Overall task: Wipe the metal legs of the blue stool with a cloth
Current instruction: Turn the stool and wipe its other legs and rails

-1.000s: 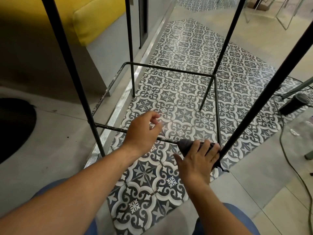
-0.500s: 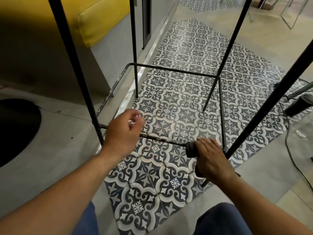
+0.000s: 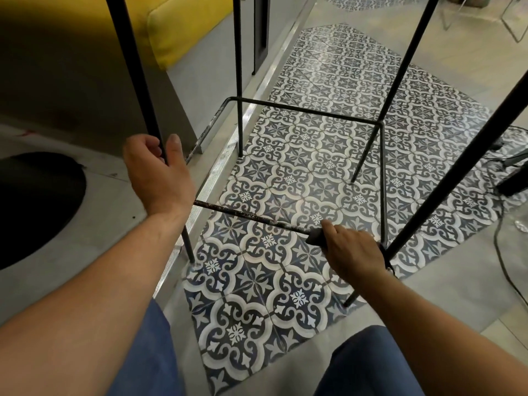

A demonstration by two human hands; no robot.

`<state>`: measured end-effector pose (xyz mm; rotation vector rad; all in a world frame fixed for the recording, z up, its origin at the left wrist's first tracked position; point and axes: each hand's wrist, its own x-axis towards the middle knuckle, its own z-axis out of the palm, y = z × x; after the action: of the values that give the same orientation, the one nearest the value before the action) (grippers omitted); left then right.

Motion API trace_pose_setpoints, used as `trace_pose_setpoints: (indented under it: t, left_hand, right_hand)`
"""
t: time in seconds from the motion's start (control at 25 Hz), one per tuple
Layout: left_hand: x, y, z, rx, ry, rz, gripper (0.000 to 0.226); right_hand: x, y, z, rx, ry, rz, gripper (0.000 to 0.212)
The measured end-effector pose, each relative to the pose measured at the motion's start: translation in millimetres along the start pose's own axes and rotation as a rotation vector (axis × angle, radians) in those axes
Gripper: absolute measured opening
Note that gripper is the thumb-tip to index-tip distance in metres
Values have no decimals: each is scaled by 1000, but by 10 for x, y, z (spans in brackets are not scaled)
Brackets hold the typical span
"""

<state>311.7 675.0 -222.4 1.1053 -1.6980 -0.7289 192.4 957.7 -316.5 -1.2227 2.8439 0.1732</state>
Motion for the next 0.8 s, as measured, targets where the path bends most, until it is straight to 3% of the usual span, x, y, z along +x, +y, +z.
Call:
trace_pose_setpoints:
  t: [0.12, 0.28, 0.52, 0.68, 0.8]
  left_hand:
    - [-76, -7, 30, -3, -1, 20, 28]
    - [-473, -166, 110, 111, -327, 261, 20]
    - [-524, -630, 80, 559, -790, 455, 37]
    - [-395, -623, 121, 631, -797, 572, 31]
    - [-337, -591, 155, 610, -786, 588, 22]
  right_hand:
    - [22, 43, 25, 112, 3, -67, 33]
    - [-46, 160, 16, 181, 39, -194, 53]
    - [-170, -82, 106, 58, 20, 35, 63]
    - [112, -182, -5, 152, -12, -7, 55]
    - [-94, -167, 62, 168, 34, -23, 65]
